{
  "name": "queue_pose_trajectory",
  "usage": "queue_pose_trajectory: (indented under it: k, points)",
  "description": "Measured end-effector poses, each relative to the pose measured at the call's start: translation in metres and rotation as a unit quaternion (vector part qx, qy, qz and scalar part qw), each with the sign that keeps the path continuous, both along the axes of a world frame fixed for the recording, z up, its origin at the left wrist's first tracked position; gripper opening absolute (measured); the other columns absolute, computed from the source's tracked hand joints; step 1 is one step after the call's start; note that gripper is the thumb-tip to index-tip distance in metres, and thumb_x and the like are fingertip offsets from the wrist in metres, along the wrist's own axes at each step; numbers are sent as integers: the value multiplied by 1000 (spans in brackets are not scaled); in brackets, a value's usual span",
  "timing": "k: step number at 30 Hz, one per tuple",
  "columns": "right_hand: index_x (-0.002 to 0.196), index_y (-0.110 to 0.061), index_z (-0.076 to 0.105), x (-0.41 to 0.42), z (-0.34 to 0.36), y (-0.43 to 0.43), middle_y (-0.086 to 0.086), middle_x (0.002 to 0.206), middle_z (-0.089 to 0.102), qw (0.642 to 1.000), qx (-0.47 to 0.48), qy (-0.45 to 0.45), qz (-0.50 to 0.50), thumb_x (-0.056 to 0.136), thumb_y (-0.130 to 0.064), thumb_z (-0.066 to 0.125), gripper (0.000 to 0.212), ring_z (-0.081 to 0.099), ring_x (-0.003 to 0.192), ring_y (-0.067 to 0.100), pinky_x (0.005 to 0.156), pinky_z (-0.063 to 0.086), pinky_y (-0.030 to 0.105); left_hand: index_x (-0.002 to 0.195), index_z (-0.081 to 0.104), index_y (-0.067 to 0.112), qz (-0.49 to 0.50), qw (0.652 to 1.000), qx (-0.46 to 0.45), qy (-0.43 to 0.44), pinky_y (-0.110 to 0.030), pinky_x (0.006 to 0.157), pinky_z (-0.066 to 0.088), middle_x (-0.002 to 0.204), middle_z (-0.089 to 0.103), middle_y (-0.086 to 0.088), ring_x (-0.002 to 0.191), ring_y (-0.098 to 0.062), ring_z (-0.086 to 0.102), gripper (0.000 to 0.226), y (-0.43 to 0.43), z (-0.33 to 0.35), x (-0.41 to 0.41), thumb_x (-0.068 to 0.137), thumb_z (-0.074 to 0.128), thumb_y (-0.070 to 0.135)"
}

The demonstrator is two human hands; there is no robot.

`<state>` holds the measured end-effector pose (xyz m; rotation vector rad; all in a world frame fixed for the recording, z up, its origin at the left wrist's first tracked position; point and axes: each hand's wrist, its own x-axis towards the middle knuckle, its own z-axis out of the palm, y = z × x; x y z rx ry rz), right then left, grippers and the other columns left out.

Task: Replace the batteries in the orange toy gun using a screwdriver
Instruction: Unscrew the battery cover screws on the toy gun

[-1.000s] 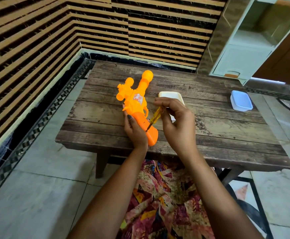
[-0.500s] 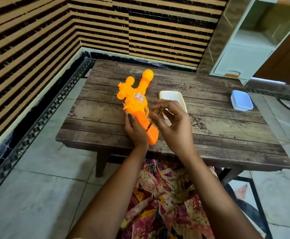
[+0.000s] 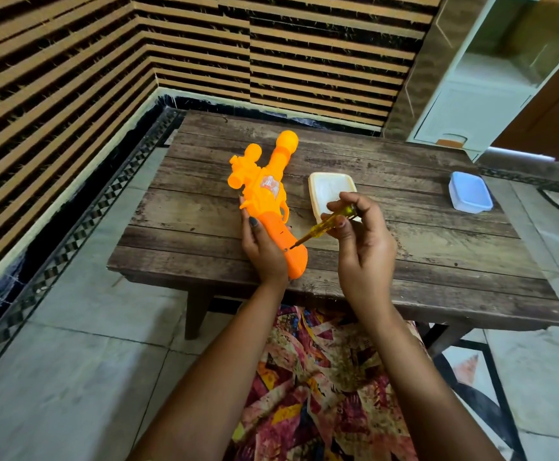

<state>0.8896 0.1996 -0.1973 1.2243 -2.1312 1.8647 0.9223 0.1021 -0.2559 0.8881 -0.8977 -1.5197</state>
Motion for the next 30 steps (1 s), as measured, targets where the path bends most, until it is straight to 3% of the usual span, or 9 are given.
queue_pose_trajectory:
  k: [6,12,17,19,21,24,27,29,30]
  points:
    - [115,-9,54,2,-2,-2,3,102,65,999,38,35,3,93,-9,47,23,64,89,17,77,49,22,145,18,4,1,1000,3,-9,-8,60,47,139,38,-9,78,11,61,44,-2,-3,1,101,25,8]
    - [114,-11,53,4,-2,-2,-2,101,63,998,37,52,-1,93,-6,48,22,62,90,10,77,41,6,145,17,1,0,1000,6,9,-4,61,45,145,33,-20,80,18,58,45,-1,-1,1,101,25,7]
    - [112,-20,49,6,-3,-4,-3,104,63,998,29,43,22,95,-7,46,22,65,95,14,78,49,21,144,17,0,6,1000,3,11,-4,60,45,145,33,-20,81,20,58,44,-1,1,0,101,24,7]
    - [111,-16,53,7,-1,-5,-4,105,61,998,25,39,32,94,-6,48,20,62,97,8,80,49,21,144,19,1,13,1000,-1,0,-4,65,45,145,33,-17,99,8,59,44,-3,-1,1,101,25,8]
    - [108,-19,59,7,5,-6,-7,101,55,999,9,33,30,91,-9,55,20,54,96,-5,80,46,15,144,23,3,17,1000,-10,-13,-9,81,46,146,33,-15,123,-17,48,43,-4,-6,1,101,26,9]
    - [101,-21,66,2,15,-10,-7,88,49,999,-6,31,3,86,-14,62,17,49,86,-9,75,41,9,143,26,4,16,999,-22,-26,-20,97,40,146,35,-15,130,-25,40,43,-6,-10,0,101,28,12]
    - [102,-18,68,1,24,-12,-18,90,53,999,7,43,1,87,-9,57,21,54,85,-7,75,43,10,142,26,1,27,999,-20,-29,-10,90,40,145,35,-13,127,-24,43,42,-5,-7,-1,101,28,10]
    - [103,-17,68,3,27,-13,-17,94,56,997,20,72,-5,87,-3,52,26,58,89,0,78,45,13,142,24,0,29,999,-12,-26,-3,79,41,141,37,-9,117,-15,49,43,-3,-4,0,101,28,8]
    - [102,-15,68,4,27,-13,-15,95,58,996,23,82,-10,86,-2,51,27,60,91,6,79,47,16,142,24,0,29,999,-11,-25,-5,81,41,141,37,-10,117,-15,48,43,-3,-3,0,101,28,9]
